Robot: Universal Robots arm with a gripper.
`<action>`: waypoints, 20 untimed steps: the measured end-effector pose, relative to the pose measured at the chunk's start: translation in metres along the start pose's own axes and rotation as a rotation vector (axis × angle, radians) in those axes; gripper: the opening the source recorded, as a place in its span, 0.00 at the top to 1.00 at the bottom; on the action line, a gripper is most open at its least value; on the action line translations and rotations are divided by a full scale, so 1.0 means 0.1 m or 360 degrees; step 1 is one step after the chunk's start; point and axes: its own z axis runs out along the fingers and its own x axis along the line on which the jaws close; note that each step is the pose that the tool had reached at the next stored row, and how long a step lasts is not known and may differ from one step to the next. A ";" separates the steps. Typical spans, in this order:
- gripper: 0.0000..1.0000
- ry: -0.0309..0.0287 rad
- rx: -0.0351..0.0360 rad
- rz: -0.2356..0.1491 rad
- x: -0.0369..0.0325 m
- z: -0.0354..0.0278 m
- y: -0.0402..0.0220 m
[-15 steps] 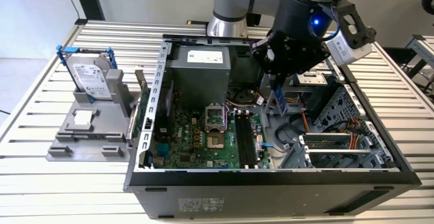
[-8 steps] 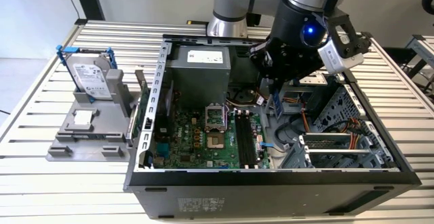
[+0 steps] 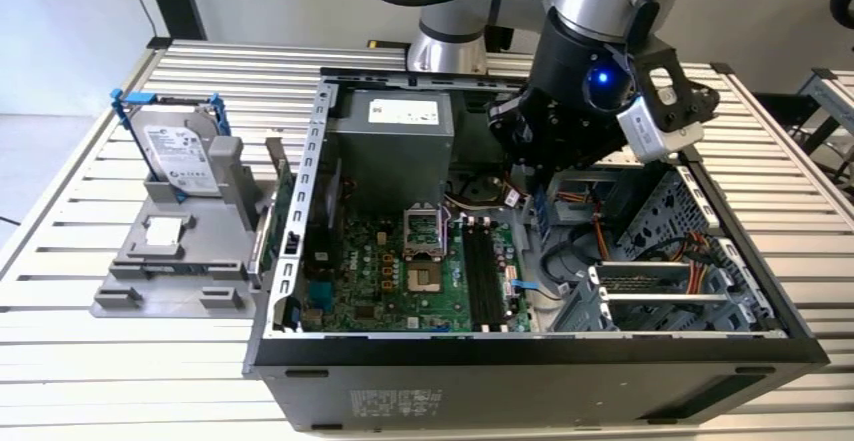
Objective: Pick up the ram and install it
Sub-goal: 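Insert the ram into the slot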
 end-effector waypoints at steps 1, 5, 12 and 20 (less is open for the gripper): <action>1.00 0.00000 0.0001 0.0000 0.000 -0.001 0.000; 1.00 0.00000 0.0001 0.0000 0.000 0.002 0.000; 1.00 0.00002 0.0001 0.0000 0.001 0.106 -0.006; 1.00 0.00001 0.0001 -0.0001 0.001 0.252 -0.011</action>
